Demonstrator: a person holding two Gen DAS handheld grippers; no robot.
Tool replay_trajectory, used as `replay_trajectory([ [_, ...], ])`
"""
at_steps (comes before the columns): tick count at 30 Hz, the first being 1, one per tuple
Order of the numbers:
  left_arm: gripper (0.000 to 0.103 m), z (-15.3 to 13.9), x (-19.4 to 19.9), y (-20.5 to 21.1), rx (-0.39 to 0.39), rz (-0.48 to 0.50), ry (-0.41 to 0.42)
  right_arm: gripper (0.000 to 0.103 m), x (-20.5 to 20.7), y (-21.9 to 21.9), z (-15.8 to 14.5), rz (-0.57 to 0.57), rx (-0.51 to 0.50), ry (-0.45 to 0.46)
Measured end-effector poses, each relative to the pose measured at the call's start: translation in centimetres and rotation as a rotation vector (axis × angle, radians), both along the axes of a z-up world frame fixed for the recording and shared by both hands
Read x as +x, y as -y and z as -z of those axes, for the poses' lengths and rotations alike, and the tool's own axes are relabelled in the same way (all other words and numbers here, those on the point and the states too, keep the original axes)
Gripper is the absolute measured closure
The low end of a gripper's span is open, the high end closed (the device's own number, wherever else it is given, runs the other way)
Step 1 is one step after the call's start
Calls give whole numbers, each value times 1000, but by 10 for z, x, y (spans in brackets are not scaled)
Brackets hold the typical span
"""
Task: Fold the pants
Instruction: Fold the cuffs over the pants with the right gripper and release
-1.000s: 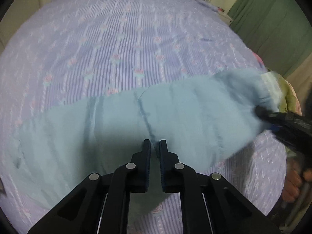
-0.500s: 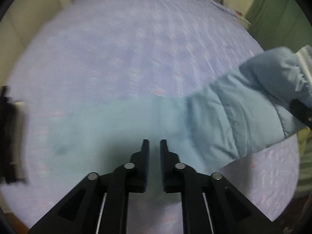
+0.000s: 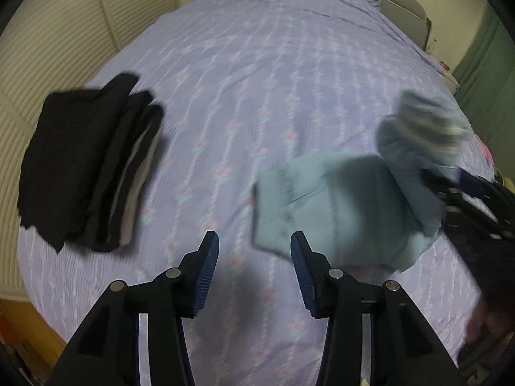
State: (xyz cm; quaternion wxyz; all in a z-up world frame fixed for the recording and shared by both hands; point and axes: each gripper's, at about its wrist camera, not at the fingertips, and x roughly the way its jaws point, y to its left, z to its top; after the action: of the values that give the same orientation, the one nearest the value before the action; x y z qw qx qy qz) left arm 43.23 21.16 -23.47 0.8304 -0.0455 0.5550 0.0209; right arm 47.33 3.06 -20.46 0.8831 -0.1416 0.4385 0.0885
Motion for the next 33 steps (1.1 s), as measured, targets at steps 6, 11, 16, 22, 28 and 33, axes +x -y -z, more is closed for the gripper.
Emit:
replay_trajectory([
  [6, 58, 18, -19, -40, 6, -32, -31, 71, -4, -77, 50, -138, -176, -21],
  [11, 58, 27, -22, -67, -15, -89, -49, 44, -17, -110, 72, -264, -225, -89],
  [16, 51, 25, -14, -73, -4, -105, -31, 37, -33, -115, 73, -400, -156, -157],
  [22, 46, 10, 1, -64, -65, -93, 32, 37, -38, -101, 53, -474, -22, -223],
  [28, 42, -8, 16, -27, -133, -16, 93, 37, -49, -62, 11, -484, 79, -201],
  [33, 41, -7, 32, 8, -196, 9, 94, 36, -43, 8, -26, -269, 91, -67],
])
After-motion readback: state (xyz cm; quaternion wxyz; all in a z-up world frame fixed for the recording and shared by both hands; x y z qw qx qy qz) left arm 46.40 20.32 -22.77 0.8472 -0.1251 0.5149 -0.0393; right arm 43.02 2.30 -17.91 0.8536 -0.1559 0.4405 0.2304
